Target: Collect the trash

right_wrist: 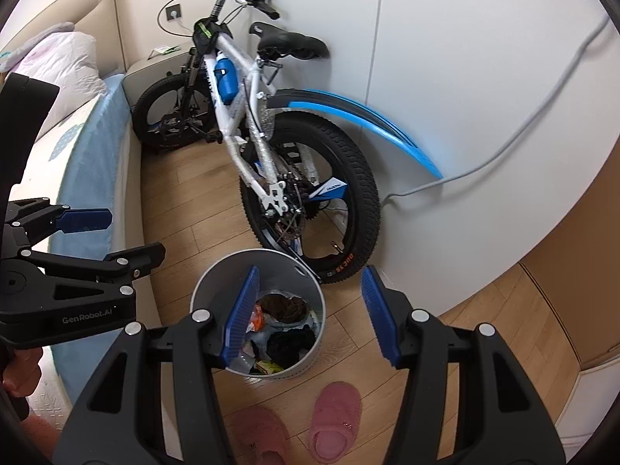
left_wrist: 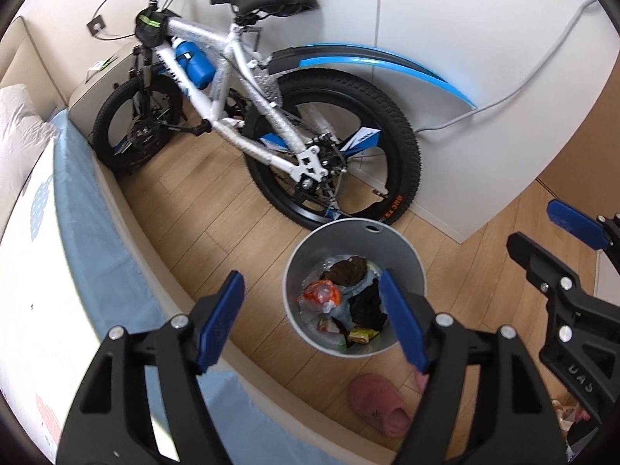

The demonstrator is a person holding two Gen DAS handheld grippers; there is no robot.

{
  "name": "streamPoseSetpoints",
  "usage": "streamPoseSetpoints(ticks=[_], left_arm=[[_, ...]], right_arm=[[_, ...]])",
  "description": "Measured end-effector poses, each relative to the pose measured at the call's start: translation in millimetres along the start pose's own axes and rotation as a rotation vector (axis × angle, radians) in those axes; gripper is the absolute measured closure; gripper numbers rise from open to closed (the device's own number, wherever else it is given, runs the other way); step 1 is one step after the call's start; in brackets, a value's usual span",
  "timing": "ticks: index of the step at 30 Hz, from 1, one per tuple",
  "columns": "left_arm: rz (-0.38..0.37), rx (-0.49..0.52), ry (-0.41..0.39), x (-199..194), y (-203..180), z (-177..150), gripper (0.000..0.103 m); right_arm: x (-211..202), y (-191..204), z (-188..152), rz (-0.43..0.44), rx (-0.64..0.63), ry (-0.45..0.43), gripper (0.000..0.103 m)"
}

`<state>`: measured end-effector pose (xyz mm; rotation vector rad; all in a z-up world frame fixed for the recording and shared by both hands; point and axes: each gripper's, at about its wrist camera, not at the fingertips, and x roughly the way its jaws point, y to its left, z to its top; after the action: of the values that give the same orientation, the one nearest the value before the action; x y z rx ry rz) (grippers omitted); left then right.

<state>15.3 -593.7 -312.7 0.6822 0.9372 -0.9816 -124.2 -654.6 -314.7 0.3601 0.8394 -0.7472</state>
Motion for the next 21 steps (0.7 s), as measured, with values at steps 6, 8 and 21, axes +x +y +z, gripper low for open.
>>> streamPoseSetpoints(ticks=[6, 8, 21], left_arm=[[0.023, -0.052, -0.018, -27.5, 28.4, -17.5, 0.030], [0.045, -0.068, -0.029, -38.1, 39.1, -26.8, 0.030], [0.246, -0.278, -0.064, -142.3, 141.9, -136.7, 0.030]], right_arm=[[-20.1, 30.7, 2.2, 0.034, -0.042, -0.007, 0.050], [-30.0, 44.7, 3.5, 0.051, -0.059, -0.016, 0.050], [-107.7, 192.4, 2.6, 0.259, -0.260, -0.074, 0.049]])
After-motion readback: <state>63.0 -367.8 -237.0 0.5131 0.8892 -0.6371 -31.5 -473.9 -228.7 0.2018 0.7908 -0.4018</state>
